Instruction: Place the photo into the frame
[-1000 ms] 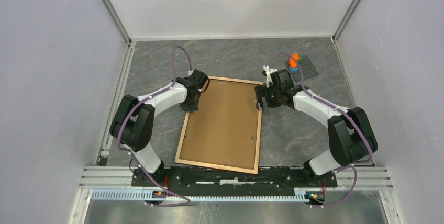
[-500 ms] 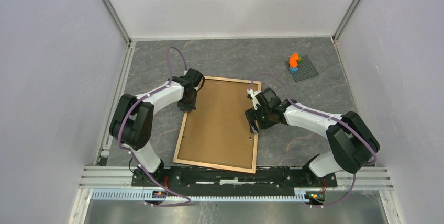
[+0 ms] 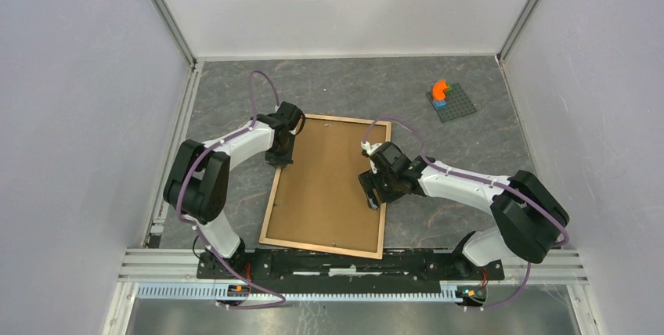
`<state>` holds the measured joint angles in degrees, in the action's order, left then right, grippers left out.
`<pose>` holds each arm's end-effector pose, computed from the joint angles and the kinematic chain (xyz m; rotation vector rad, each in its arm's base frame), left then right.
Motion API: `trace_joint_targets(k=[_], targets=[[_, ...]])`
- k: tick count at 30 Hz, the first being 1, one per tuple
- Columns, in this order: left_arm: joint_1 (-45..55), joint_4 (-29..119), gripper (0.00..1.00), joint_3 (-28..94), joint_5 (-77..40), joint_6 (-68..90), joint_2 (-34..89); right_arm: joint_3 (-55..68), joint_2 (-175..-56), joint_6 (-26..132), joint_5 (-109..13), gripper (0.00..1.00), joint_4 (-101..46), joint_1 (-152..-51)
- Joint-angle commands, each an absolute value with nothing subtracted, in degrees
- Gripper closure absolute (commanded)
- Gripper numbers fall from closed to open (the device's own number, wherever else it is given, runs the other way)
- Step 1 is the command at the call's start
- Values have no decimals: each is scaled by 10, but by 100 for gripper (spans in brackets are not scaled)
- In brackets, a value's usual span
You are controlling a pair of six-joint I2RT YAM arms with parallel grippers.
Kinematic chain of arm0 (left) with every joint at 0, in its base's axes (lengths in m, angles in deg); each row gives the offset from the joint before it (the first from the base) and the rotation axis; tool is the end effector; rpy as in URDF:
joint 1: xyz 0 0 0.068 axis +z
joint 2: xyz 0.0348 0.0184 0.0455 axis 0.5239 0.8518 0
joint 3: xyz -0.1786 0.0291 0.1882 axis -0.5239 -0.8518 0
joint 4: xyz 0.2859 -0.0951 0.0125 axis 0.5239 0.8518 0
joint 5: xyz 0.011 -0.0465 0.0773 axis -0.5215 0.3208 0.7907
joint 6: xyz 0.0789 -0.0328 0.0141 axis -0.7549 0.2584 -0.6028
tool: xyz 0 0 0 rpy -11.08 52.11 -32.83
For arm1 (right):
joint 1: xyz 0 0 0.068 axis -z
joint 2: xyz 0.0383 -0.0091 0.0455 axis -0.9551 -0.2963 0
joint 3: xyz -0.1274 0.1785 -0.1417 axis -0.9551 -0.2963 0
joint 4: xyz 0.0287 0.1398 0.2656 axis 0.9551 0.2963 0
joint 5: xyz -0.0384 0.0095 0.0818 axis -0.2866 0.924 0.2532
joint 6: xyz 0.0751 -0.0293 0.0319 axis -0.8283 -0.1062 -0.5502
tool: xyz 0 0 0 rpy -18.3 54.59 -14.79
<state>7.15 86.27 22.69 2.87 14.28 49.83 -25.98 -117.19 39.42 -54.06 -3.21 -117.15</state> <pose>0.3343 -0.1330 0.0961 0.1910 2.8189 0.1822 0.2224 0.2202 0.0898 -0.5811 2.6953 0.3581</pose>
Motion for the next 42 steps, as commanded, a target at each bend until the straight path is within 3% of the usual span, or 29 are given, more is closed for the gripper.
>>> trace_joint_targets(k=[1,8,18,22,26,30,32,36,40,42], targets=[[73,850,98,239,12,144,504,-275,-1163,349,-590,27,-25,-1187],[73,850,98,240,0,144,501,-274,-1171,322,-613,44,-19,-1203],[74,851,98,238,5,149,499,-295,-1160,276,-644,47,11,-1237],[74,852,98,238,13,153,502,-306,-1155,255,-658,63,21,-1248],[74,852,98,236,25,161,505,-330,-1138,225,-669,89,10,-1254],[75,852,98,235,24,167,508,-339,-1131,213,-689,96,-7,-1254],[76,850,98,233,22,170,506,-322,-1131,212,-705,93,1,-1253],[76,849,98,228,21,178,502,-295,-1104,166,-720,60,19,-1253],[76,848,98,228,21,183,498,-297,-1068,63,-730,42,25,-1254],[76,847,98,228,21,185,496,-304,-1061,19,-735,38,21,-1254]])
